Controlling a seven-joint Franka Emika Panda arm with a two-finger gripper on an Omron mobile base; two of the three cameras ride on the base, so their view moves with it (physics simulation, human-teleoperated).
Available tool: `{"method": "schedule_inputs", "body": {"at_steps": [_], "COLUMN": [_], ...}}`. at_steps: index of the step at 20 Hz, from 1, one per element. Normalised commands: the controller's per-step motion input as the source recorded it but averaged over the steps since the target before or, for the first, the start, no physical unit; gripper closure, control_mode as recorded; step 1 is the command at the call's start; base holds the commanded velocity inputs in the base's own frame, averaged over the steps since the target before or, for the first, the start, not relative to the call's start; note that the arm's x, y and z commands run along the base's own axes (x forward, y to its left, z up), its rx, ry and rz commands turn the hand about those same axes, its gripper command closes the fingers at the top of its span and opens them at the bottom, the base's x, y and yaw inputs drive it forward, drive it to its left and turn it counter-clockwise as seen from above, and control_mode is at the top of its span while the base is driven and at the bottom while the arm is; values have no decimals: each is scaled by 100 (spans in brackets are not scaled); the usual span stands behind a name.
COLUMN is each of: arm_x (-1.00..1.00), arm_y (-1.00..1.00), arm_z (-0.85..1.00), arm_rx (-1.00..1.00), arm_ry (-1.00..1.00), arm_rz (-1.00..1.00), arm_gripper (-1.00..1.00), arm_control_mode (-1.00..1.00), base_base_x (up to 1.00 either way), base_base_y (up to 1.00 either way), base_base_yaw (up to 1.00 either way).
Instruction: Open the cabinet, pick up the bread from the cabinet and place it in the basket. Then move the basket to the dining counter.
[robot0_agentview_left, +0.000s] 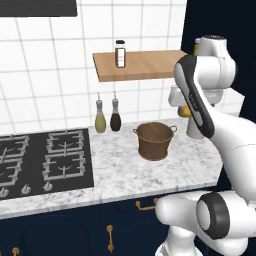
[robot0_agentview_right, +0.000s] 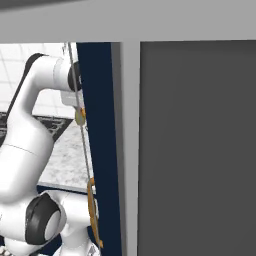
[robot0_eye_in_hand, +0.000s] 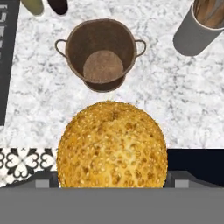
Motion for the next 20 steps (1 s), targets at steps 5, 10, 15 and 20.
{"method": "schedule_inputs", "body": {"at_steps": [5, 10, 15, 20], "arm_x": [59, 61, 69, 69], "arm_y": [6, 10, 9, 1], "arm_z": [-80, -81, -66, -46], "arm_rx": [0, 0, 0, 0], "arm_ry": [6, 2, 8, 0], "arm_rz": [2, 2, 1, 0], "arm_gripper": [100, 100, 100, 100], "arm_control_mode": [-100, -100, -100, -100], "base_base_x": [0, 0, 0, 0], "base_base_y": [0, 0, 0, 0], "base_base_yaw": [0, 0, 0, 0]}}
